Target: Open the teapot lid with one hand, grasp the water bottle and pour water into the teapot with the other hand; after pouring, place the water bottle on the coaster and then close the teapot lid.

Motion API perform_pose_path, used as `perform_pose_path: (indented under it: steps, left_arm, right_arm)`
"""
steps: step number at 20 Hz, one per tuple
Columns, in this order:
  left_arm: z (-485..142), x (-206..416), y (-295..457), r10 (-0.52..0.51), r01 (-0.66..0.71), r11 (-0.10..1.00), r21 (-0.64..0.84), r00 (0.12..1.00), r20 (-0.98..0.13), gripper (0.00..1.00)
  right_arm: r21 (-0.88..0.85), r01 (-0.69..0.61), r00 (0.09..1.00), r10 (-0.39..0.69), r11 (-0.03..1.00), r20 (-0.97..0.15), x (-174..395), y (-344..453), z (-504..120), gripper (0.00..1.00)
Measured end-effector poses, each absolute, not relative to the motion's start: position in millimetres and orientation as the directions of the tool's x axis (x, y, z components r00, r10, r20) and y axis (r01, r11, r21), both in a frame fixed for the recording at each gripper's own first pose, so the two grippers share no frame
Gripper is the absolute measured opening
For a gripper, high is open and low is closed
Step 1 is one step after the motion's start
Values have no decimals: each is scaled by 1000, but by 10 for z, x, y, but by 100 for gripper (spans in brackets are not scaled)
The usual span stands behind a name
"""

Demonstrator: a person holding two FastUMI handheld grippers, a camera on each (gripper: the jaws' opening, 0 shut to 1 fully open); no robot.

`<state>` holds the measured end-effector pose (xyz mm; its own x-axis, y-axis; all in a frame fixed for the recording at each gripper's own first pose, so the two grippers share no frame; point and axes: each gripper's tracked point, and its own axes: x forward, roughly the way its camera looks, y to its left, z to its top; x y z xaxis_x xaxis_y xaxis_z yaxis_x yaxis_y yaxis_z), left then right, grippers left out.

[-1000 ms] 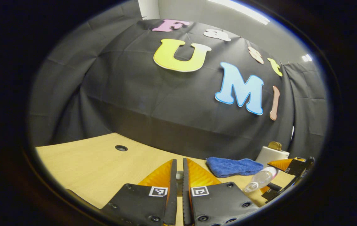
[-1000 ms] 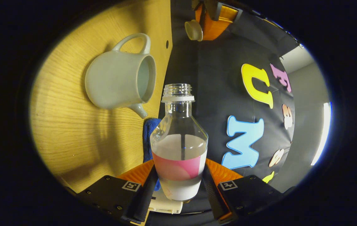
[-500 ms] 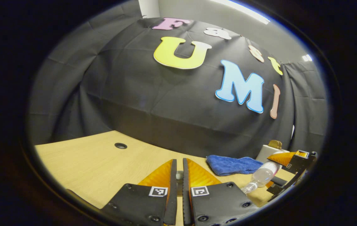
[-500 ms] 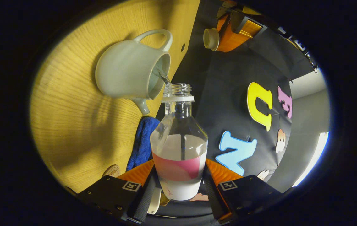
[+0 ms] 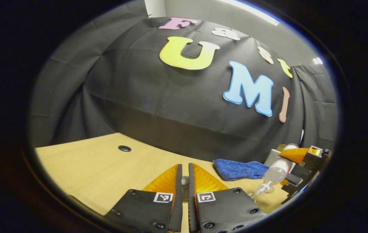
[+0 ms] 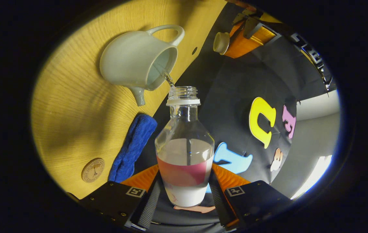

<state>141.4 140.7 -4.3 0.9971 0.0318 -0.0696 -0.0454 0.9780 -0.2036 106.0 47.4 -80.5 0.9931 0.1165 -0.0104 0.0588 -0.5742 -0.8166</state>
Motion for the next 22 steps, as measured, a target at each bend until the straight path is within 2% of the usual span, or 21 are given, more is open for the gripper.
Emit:
perform_pose_path:
  steps: [9, 16, 18, 22]
  left_arm:
    - [-47, 1411, 1435, 31, -46, 978, -201, 997, -76, 13]
    - [-57, 1426, 1391, 21, -36, 977, -212, 997, -75, 14]
    - [-54, 1431, 1369, 15, -31, 977, -213, 997, -76, 13]
    - [-24, 1432, 1360, 8, -24, 975, -223, 998, -69, 13]
  right_arm:
    - [-752, 135, 982, 189, -645, 13, 899, 543, -875, 76]
    - [-745, 136, 981, 192, -653, 11, 925, 560, -914, 76]
    - [-789, 91, 987, 162, -607, -11, 925, 530, -981, 76]
    - [-906, -25, 993, 98, -422, -72, 860, 466, -1225, 76]
